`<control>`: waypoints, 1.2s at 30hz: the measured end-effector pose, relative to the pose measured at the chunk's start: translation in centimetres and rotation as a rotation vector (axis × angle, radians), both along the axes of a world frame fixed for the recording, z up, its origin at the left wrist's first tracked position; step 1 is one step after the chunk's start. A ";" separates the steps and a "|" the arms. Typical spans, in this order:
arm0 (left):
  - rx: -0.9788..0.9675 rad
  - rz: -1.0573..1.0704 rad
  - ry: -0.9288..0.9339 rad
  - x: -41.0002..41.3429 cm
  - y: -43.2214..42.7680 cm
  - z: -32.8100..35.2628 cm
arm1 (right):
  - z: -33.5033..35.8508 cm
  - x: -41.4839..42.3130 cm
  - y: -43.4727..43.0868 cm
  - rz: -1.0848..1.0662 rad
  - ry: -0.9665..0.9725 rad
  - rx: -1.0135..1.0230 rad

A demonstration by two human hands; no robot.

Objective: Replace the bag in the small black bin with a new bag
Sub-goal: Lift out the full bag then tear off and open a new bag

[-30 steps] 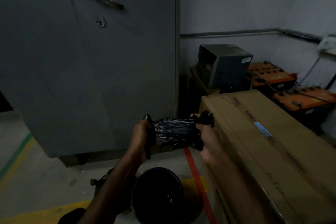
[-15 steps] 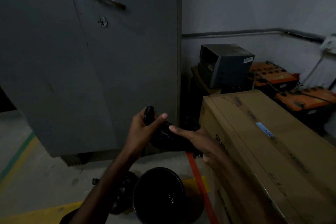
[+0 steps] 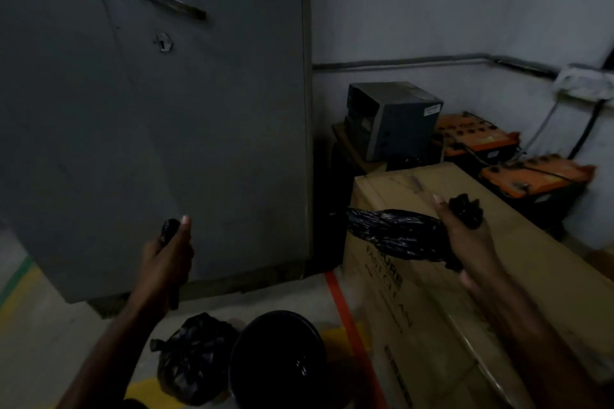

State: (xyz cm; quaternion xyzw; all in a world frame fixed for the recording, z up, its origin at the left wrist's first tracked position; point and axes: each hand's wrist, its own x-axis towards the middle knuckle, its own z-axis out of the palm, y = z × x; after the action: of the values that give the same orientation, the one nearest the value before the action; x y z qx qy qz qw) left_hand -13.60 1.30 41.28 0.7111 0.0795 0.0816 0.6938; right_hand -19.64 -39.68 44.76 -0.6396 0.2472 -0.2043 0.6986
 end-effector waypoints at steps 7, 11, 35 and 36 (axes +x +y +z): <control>-0.166 -0.072 0.107 1.3 -7.0 -1.4 | -0.2 -0.8 -2.3 -0.063 -0.061 0.039; -0.144 -0.173 0.105 2.4 -12.2 -1.8 | -0.2 -1.5 -4.4 -0.127 -0.056 0.072; -0.110 -0.682 0.432 -1.3 -54.9 -8.4 | -5.7 -11.9 -26.7 -0.571 0.023 0.334; -0.126 -0.704 0.466 -0.8 -55.5 -8.9 | -5.9 -12.0 -27.0 -0.573 0.001 0.342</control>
State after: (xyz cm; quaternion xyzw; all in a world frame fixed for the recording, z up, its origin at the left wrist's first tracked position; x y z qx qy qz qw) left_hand -14.45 -54.23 32.34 0.6505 -0.0084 -0.3281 0.6849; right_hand -31.65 -66.66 38.82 -0.4178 0.4480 -0.3478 0.7098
